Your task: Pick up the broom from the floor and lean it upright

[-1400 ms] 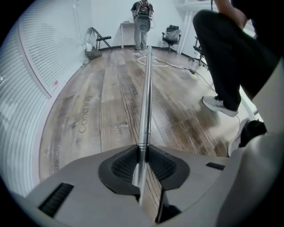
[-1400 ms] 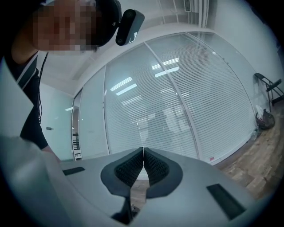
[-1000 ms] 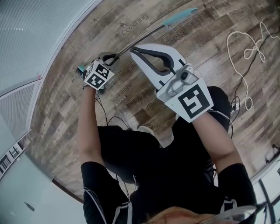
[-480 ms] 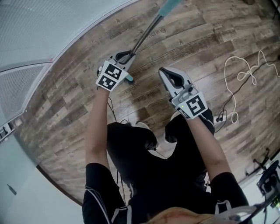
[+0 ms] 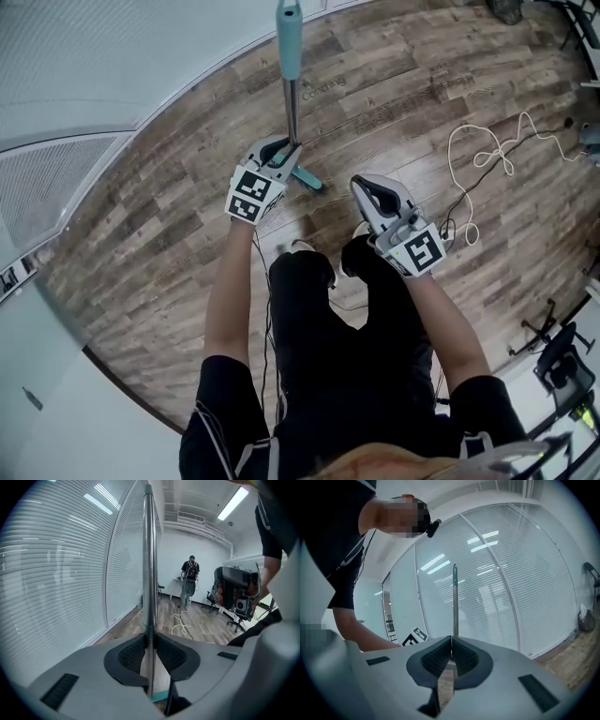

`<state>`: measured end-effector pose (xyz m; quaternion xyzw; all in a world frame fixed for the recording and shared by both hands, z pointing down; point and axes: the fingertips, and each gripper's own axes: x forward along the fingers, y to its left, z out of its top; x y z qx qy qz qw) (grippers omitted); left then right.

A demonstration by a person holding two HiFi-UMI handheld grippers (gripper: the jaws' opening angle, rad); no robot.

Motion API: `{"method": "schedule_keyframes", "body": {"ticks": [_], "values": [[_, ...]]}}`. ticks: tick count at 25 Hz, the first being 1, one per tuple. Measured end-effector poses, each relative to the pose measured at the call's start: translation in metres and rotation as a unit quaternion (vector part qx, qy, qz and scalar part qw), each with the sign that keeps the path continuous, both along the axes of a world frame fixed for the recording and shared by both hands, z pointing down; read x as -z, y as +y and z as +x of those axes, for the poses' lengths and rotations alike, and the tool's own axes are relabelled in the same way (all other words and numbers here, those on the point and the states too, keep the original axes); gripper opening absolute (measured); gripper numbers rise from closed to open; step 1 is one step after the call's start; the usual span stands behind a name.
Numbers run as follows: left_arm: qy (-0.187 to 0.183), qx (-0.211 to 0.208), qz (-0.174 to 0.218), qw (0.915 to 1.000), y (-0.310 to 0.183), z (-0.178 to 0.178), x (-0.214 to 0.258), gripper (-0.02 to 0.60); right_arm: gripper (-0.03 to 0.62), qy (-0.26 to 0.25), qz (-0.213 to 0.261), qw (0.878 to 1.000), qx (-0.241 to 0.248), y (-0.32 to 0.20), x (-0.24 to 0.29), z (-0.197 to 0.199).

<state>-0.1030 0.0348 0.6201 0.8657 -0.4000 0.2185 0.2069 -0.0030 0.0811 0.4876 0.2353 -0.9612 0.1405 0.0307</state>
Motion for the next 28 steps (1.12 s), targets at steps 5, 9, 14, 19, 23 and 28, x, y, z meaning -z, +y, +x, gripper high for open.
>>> {"method": "schedule_keyframes", "body": {"ticks": [5,9,14,19,23,28], "values": [[0.017,0.002,-0.014,0.9997,0.043,0.015,0.093,0.084,0.017,-0.01,0.022,1.0,0.009,0.009,0.125,-0.021],[0.025,0.002,-0.035,0.9991,0.074,0.02,0.161,0.086,0.018,0.01,0.063,0.998,0.015,0.031,0.215,-0.033],[0.021,-0.007,-0.035,0.9991,0.105,0.019,0.226,0.086,0.02,0.048,0.069,0.996,0.033,0.066,0.267,-0.049],[-0.002,-0.013,-0.007,0.9999,0.117,0.022,0.268,0.084,0.17,0.051,0.049,0.997,0.023,0.068,0.289,-0.068],[-0.021,-0.012,-0.004,0.9997,0.135,0.024,0.281,0.086,0.17,0.036,0.057,0.997,0.035,0.066,0.308,-0.091],[-0.01,0.004,0.006,0.9999,0.142,0.018,0.288,0.086,0.081,0.033,0.067,0.994,0.081,0.077,0.318,-0.116]]}}
